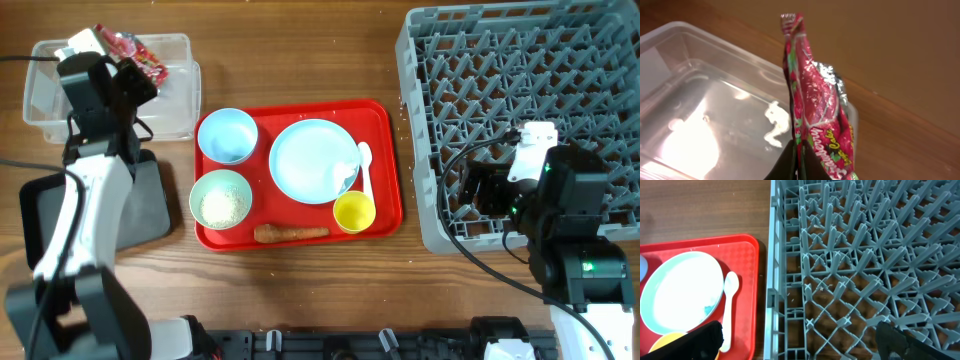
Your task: Sort waste into correct bins and load items into the dishwasher rack
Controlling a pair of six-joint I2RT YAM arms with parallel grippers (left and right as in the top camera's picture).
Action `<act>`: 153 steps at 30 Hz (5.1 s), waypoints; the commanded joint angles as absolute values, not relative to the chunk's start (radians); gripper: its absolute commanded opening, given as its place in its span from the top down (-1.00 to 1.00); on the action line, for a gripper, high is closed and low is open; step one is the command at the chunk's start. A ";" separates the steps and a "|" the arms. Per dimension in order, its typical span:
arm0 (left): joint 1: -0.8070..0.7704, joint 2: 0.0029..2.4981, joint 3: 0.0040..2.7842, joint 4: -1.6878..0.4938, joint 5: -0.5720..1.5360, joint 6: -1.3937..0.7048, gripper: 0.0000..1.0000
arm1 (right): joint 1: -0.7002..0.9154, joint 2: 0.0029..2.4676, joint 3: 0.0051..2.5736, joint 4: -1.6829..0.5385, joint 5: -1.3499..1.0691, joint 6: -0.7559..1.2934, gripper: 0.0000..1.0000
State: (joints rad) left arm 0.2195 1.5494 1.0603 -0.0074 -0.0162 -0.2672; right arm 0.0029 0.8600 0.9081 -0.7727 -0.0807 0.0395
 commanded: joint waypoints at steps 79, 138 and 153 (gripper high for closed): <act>0.232 1.621 1.081 0.047 0.113 -0.243 -0.37 | -0.001 0.860 0.926 -0.783 -0.068 0.029 -1.00; -0.187 1.629 1.206 -0.550 1.172 -0.376 0.92 | -0.001 1.202 0.926 -0.508 -1.155 -0.167 -0.99; -0.330 1.663 1.206 -0.317 1.271 -0.570 0.92 | 0.006 1.391 0.926 -0.221 -1.461 -0.180 -0.99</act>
